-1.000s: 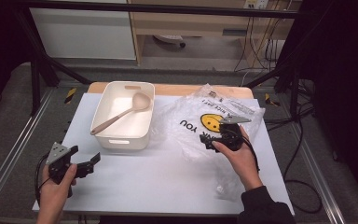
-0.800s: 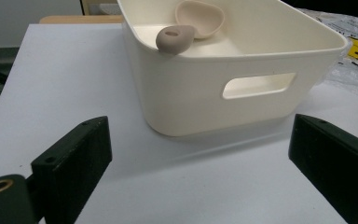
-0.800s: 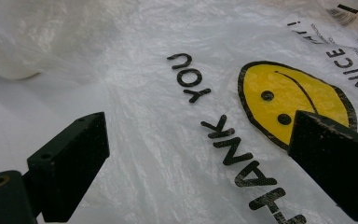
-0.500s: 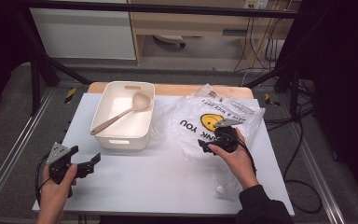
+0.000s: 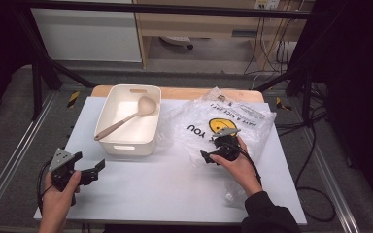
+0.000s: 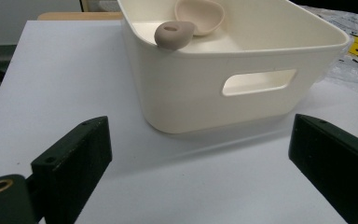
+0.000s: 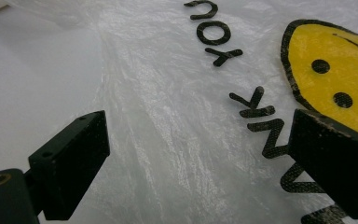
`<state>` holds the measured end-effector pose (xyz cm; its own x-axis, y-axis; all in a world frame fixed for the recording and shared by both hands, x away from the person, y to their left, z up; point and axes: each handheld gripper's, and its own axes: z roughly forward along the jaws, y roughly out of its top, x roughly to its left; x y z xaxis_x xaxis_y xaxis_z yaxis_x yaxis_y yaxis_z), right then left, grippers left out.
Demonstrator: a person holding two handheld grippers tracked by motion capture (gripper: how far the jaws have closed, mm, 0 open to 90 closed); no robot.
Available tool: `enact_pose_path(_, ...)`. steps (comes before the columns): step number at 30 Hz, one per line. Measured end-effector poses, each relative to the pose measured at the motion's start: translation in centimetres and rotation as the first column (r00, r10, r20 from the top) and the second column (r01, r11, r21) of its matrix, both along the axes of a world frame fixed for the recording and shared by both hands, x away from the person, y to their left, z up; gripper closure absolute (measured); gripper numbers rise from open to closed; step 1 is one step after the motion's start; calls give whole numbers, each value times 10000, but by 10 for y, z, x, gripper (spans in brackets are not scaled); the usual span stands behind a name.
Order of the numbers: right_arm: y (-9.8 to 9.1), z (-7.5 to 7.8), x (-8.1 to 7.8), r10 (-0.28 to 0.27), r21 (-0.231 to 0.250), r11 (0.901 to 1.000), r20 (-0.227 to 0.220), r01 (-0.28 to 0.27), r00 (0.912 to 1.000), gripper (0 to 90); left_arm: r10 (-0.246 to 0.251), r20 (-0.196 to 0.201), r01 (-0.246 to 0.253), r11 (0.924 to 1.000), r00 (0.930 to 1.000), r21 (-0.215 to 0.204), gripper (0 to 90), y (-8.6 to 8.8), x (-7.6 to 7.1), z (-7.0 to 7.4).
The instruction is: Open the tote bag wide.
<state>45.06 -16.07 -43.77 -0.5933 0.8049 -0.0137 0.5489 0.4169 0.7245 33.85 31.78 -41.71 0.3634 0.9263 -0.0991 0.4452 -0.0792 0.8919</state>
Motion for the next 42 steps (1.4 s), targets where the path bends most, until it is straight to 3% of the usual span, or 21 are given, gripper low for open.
enact_pose_path(8,5,-10,7,184,-69,9998,-192,-185,9996,67,-14,-61,14,10000,10000,-18,56,-1,0,-1)
enact_pose_path(14,7,-17,8,363,-285,9989,-620,-381,9974,58,-26,-65,26,10000,10000,-23,56,-1,0,-1)
enact_pose_path(24,9,-20,7,448,-335,9983,-597,-468,9972,49,-45,-83,45,10000,10000,42,56,-1,0,-1)
enact_pose_path(36,-2,-17,9,-2,-25,10000,-319,1,9995,343,-60,-111,60,10000,9999,47,56,-2,0,-2)
enact_pose_path(42,-9,-15,12,-290,161,9994,-274,294,9992,537,-42,-91,43,10000,9999,78,56,-1,0,-1)
